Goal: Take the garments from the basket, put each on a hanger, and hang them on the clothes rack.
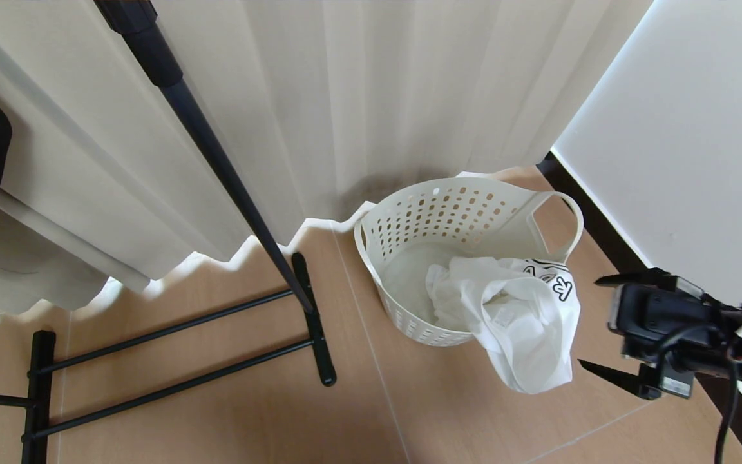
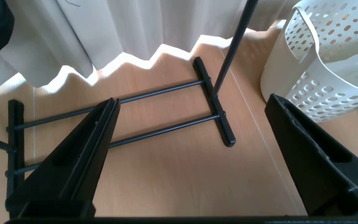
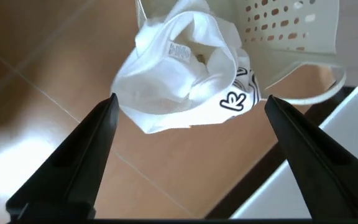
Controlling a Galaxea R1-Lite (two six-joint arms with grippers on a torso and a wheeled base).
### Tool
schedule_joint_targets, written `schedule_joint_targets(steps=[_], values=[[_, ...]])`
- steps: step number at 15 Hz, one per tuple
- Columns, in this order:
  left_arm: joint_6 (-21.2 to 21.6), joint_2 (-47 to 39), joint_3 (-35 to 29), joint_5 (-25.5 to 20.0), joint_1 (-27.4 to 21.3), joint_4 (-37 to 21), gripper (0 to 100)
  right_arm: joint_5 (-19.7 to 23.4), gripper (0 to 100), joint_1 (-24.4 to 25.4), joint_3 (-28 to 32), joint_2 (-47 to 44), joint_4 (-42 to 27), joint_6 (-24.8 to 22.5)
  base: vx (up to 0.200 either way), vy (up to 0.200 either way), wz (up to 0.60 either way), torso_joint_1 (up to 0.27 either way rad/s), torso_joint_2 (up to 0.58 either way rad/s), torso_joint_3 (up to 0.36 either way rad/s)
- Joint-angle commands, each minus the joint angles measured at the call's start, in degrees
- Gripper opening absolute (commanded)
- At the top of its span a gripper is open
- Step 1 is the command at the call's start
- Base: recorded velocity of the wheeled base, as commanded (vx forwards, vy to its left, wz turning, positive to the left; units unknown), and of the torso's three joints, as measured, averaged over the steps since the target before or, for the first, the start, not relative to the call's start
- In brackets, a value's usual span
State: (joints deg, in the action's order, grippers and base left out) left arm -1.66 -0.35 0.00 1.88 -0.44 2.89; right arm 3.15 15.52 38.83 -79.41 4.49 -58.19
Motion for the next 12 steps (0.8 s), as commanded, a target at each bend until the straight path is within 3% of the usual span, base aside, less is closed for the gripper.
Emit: schedule_joint_targets(steps=[1, 7, 12], values=[[-0.01, -0.09, 0.00, -0.03, 0.00, 0.01, 100, -8.59, 100, 5.40, 8.28, -15.16, 0.08, -4.48, 0.000, 0.000, 0.00, 0.000, 0.00, 0.000], [-0.01, 0.00, 0.00, 0.06, 0.00, 0.01, 100, -17.74, 100, 7.86, 17.51, -29.05, 6.15, -4.57, 0.000, 0.000, 0.00, 0.000, 0.00, 0.000], [-0.01, 0.00, 0.00, 0.06, 0.00, 0.01, 100, -19.49, 100, 7.60, 19.97, -36.08, 14.41, -4.48, 0.000, 0.000, 0.00, 0.000, 0.00, 0.000]])
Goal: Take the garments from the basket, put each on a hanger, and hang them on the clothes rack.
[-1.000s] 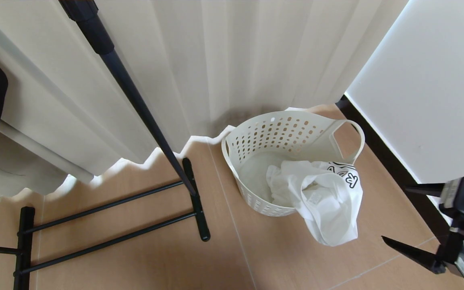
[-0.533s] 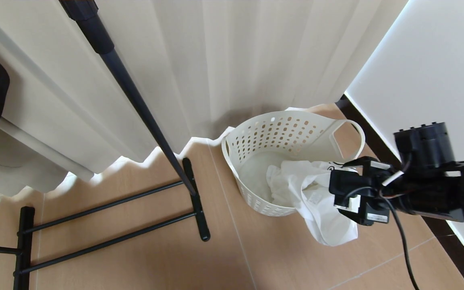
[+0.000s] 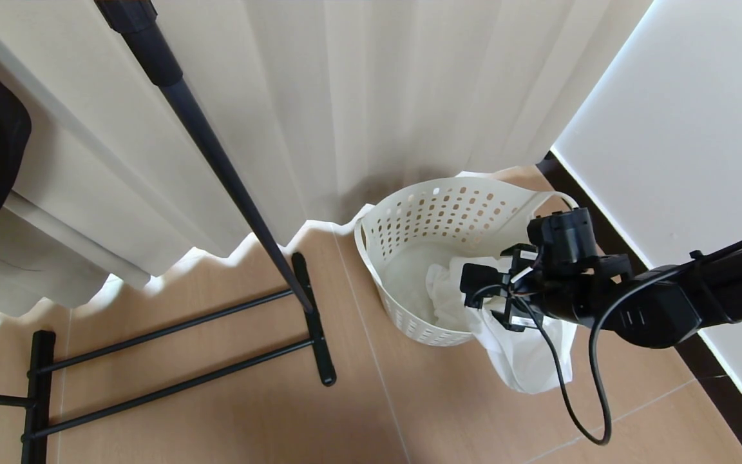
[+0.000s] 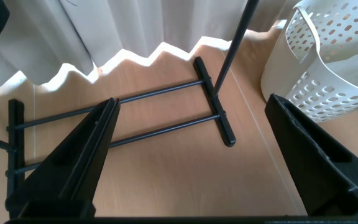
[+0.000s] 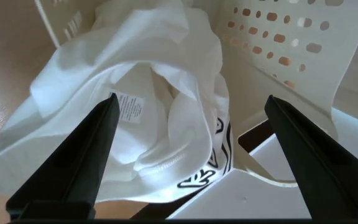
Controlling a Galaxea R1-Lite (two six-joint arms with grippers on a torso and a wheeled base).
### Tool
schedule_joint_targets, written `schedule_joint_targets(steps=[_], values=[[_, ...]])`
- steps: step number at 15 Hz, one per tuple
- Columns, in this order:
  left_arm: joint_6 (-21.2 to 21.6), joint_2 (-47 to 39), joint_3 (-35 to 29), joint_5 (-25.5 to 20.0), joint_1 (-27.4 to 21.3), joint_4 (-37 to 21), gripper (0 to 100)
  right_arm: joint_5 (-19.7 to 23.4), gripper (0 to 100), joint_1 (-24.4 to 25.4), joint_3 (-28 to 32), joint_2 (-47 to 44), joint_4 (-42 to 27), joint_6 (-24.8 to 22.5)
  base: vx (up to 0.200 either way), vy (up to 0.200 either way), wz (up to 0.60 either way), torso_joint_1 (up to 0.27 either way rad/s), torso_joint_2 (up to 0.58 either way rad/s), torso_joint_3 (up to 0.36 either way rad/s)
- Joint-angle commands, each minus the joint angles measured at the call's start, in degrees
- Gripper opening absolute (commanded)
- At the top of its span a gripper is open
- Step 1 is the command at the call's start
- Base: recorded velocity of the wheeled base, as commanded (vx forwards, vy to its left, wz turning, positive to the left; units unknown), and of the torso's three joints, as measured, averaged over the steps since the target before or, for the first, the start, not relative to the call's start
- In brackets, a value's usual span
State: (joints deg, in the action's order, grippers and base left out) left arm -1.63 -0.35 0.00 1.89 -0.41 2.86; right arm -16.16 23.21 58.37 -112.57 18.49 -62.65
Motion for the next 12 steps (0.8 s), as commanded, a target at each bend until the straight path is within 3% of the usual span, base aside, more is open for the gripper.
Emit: schedule_joint_targets(steps=[1, 8, 12], values=[[-0.04, 0.00, 0.00, 0.04, -0.02, 0.04, 100, -0.27, 100, -0.18, 0.52, -3.36, 0.67, -0.02, 0.000, 0.000, 0.00, 0.000, 0.00, 0.000], [-0.04, 0.00, 0.00, 0.04, 0.06, 0.04, 100, -4.58, 100, -0.71, 6.23, -6.44, 1.11, 0.07, 0.000, 0.000, 0.00, 0.000, 0.00, 0.000], [-0.04, 0.00, 0.00, 0.04, -0.02, 0.04, 100, -4.67, 100, -0.71, 9.04, -9.78, 3.04, 0.25, 0.000, 0.000, 0.00, 0.000, 0.00, 0.000]])
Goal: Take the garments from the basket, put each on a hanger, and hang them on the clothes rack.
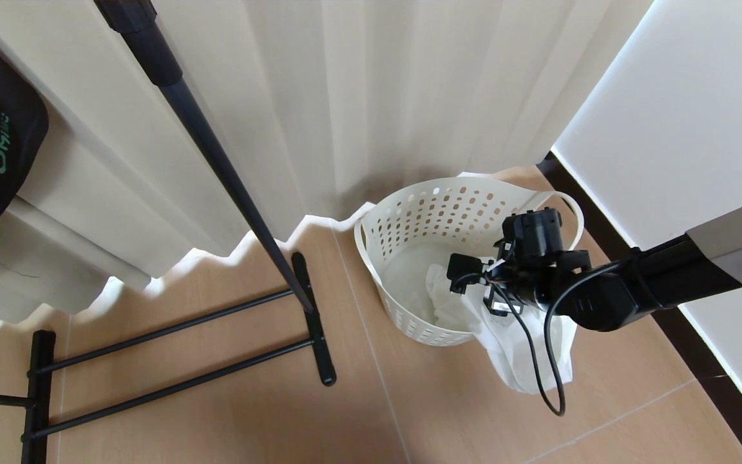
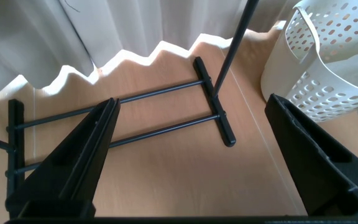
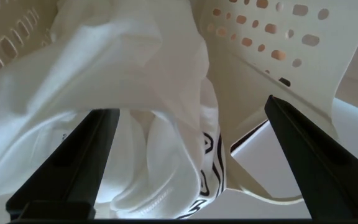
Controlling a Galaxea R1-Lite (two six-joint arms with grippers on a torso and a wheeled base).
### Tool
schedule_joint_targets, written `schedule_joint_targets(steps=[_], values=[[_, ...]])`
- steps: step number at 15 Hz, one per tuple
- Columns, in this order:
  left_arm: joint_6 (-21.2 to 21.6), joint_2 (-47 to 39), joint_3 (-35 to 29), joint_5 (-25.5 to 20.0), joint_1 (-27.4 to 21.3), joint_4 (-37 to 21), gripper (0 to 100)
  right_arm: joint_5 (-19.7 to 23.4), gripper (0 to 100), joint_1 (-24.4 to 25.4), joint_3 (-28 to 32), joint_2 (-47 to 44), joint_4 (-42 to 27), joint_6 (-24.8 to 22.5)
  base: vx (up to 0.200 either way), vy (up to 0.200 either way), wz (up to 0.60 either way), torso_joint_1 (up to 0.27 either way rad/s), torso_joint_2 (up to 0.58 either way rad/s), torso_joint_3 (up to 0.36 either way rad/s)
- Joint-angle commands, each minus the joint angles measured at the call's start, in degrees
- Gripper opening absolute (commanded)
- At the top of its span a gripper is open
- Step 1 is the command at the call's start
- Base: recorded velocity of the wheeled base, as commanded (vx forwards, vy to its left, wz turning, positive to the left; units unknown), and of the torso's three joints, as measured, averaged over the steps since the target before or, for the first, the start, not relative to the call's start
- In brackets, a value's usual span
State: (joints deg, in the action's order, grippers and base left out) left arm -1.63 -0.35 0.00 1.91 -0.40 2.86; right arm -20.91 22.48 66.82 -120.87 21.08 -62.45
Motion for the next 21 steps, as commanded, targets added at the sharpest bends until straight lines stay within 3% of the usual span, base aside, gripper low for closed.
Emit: schedule_joint_targets(steps=[1, 8, 9, 11, 16, 19, 21], values=[[-0.04, 0.00, 0.00, 0.02, -0.04, 0.04, 100, 0.08, 100, 0.02, 0.60, -2.00, 2.21, -0.04, 0.000, 0.000, 0.00, 0.000, 0.00, 0.000], [-0.04, 0.00, 0.00, 0.02, -0.04, 0.04, 100, 0.16, 100, -0.16, 0.42, -3.58, 6.43, 0.23, 0.000, 0.000, 0.00, 0.000, 0.00, 0.000], [-0.04, 0.00, 0.00, 0.02, -0.04, 0.04, 100, 0.25, 0, -0.16, 0.42, -3.58, 6.96, 0.31, 0.000, 0.000, 0.00, 0.000, 0.00, 0.000], [-0.04, 0.00, 0.00, 0.02, -0.04, 0.04, 100, 0.60, 0, -0.24, -0.55, -3.41, 7.75, 0.58, 0.000, 0.000, 0.00, 0.000, 0.00, 0.000], [-0.04, 0.00, 0.00, 0.02, -0.04, 0.04, 100, 1.31, 0, -0.33, -10.22, 5.03, 12.23, 11.30, 0.000, 0.000, 0.00, 0.000, 0.00, 0.000], [-0.04, 0.00, 0.00, 0.02, -0.04, 0.04, 100, 6.14, 0, 0.81, -22.08, 20.76, 12.15, 22.99, 0.000, 0.000, 0.00, 0.000, 0.00, 0.000], [-0.04, 0.00, 0.00, 0.02, -0.04, 0.04, 100, 8.69, 0, 3.98, -24.98, 34.03, 11.44, 29.23, 0.000, 0.000, 0.00, 0.000, 0.00, 0.000]])
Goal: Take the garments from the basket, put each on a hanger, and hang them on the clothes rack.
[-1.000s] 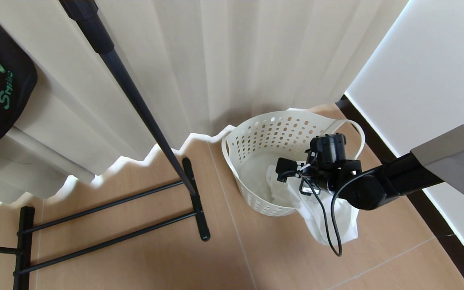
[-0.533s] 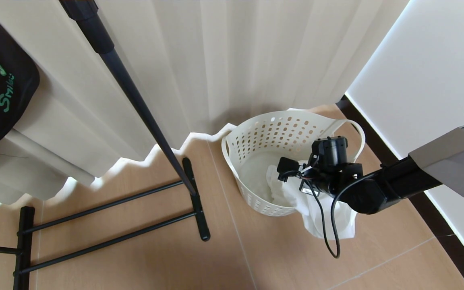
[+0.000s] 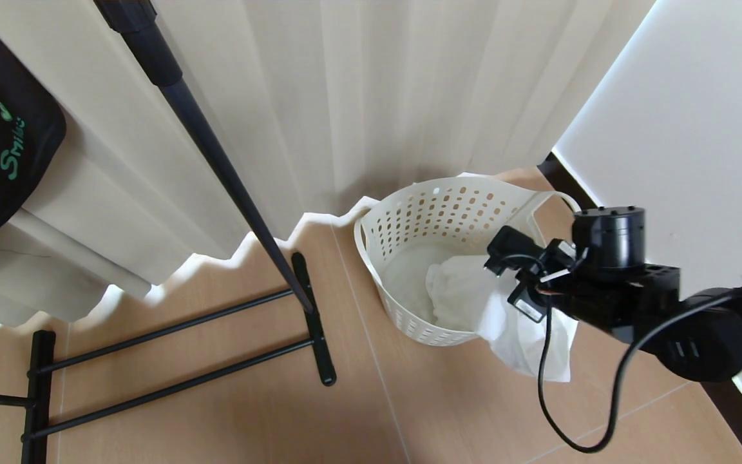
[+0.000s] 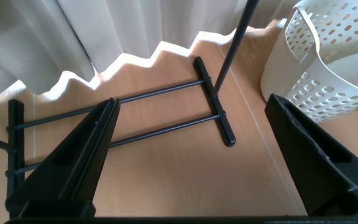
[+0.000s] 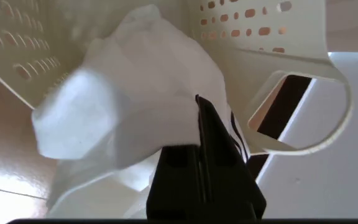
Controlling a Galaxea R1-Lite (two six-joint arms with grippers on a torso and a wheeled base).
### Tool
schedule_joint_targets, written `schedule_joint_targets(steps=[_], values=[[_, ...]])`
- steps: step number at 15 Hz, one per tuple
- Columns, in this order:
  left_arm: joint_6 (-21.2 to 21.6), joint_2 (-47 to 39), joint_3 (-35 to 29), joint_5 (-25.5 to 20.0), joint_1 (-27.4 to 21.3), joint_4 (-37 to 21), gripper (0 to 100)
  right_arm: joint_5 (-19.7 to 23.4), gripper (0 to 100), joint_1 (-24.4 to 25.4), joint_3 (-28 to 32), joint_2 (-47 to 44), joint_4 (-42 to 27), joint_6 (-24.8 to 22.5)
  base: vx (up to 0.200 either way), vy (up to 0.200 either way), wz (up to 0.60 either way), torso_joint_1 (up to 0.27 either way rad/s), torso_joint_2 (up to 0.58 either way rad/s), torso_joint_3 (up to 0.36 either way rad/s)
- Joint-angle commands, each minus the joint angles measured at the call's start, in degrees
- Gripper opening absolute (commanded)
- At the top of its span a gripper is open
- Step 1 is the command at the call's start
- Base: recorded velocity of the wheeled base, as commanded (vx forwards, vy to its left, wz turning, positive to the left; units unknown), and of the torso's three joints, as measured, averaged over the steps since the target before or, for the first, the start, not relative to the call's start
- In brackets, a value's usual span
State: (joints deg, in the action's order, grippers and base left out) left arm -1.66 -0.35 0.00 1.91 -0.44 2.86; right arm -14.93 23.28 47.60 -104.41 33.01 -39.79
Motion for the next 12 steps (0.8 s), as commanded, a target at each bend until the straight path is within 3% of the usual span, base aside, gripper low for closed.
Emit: schedule_joint_targets(steps=[1, 5, 12], values=[[-0.01, -0.09, 0.00, 0.02, 0.00, 0.04, 100, 2.89, 0, 5.54, -5.68, 22.76, -0.76, 8.15, 0.000, 0.000, 0.00, 0.000, 0.00, 0.000], [-0.01, 0.00, 0.00, -0.07, 0.00, 0.04, 100, 3.68, 0, 13.63, -7.79, 34.54, -0.93, 17.55, 0.000, 0.000, 0.00, 0.000, 0.00, 0.000], [0.25, 0.00, 0.00, -0.07, 0.00, 0.04, 100, 5.09, 0, 13.01, -8.58, 34.36, -0.23, 18.26, 0.000, 0.000, 0.00, 0.000, 0.00, 0.000]])
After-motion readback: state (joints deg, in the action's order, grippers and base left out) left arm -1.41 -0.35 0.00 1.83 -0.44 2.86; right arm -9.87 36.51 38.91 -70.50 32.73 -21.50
